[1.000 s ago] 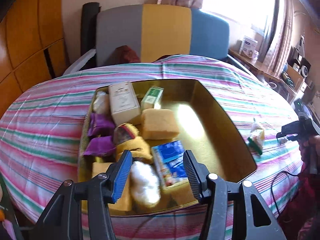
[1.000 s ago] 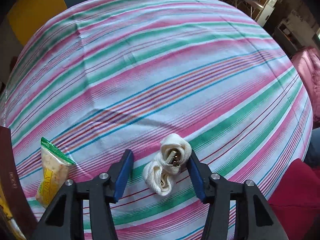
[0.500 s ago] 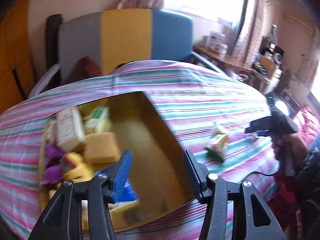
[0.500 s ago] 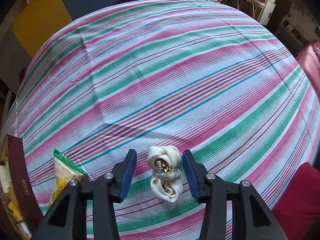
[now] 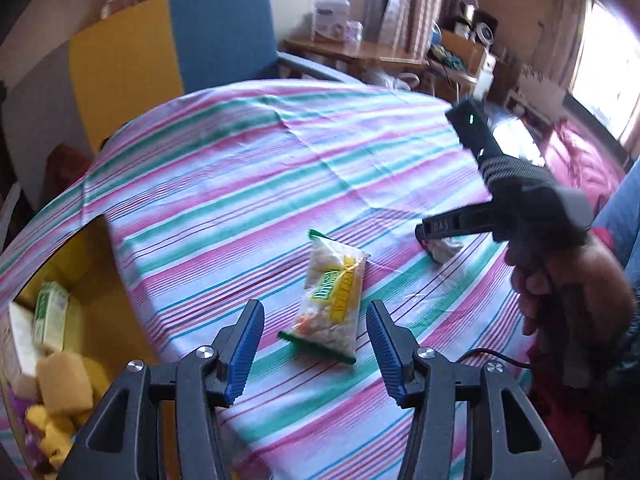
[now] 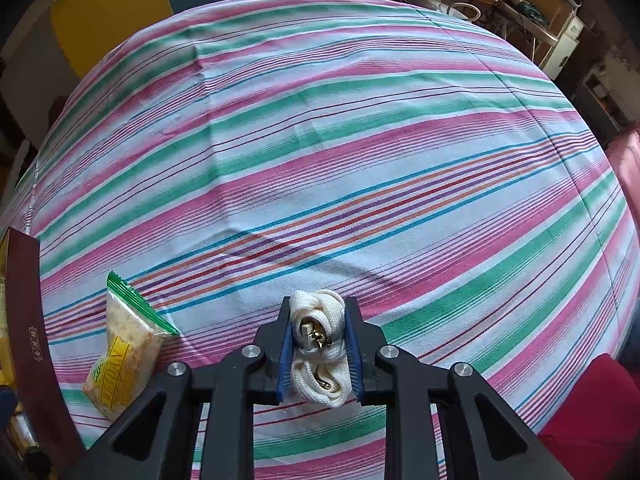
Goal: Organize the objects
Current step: 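Close the right tool on the white cord while the left tool grasps the WEIDAN snack bag, then carry the snack bag into the gold tray and open the left tool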
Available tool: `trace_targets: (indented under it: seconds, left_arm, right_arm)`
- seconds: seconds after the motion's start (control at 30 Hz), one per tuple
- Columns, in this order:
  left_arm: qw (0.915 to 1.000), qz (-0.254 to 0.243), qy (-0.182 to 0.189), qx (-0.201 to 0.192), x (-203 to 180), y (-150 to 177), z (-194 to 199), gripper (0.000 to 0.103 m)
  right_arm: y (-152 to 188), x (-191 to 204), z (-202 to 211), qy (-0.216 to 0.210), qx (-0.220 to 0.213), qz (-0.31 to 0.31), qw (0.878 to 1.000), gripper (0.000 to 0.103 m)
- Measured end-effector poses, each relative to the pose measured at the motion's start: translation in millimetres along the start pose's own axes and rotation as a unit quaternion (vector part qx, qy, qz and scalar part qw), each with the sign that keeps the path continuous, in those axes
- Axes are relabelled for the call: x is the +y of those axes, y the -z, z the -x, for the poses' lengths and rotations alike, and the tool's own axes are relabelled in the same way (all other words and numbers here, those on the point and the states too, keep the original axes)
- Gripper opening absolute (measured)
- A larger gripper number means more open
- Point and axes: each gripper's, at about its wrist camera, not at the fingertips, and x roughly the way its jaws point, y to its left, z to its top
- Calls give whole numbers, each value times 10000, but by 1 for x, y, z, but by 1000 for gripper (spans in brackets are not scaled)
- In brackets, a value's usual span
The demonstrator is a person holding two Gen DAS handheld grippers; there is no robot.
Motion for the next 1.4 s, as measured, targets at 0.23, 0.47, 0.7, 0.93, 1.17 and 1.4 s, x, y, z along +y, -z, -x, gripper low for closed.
trace_targets:
  seconds: [0.23, 0.47, 0.7, 0.93, 1.17, 1.4]
  left_arm:
    - [9976, -387, -172, 549, -13, -12, -58, 54]
    - [9974, -160, -205, 668, -9, -12, -89, 45]
    - [9988, 327, -204, 296, 3, 12, -65, 39]
    - [9985, 443, -210, -237, 3, 26, -15, 39]
    - [9959, 539, -294, -671, 8, 36, 34, 39]
    - [9910, 795, -512, -946, 29, 49, 71, 39]
  right_arm:
    - [-1, 0, -2, -32, 26, -24, 10000, 25]
    - [-3, 1, -3, -25, 33, 23, 10000, 27]
    - [-5, 13, 1, -233, -102, 389, 9989, 23]
    - [3, 38, 6, -379, -182, 1101, 9930, 24]
    - [5, 30, 8, -421, -127, 1014, 9939, 24]
    - [6, 24, 9, -362, -198, 1063, 9935, 25]
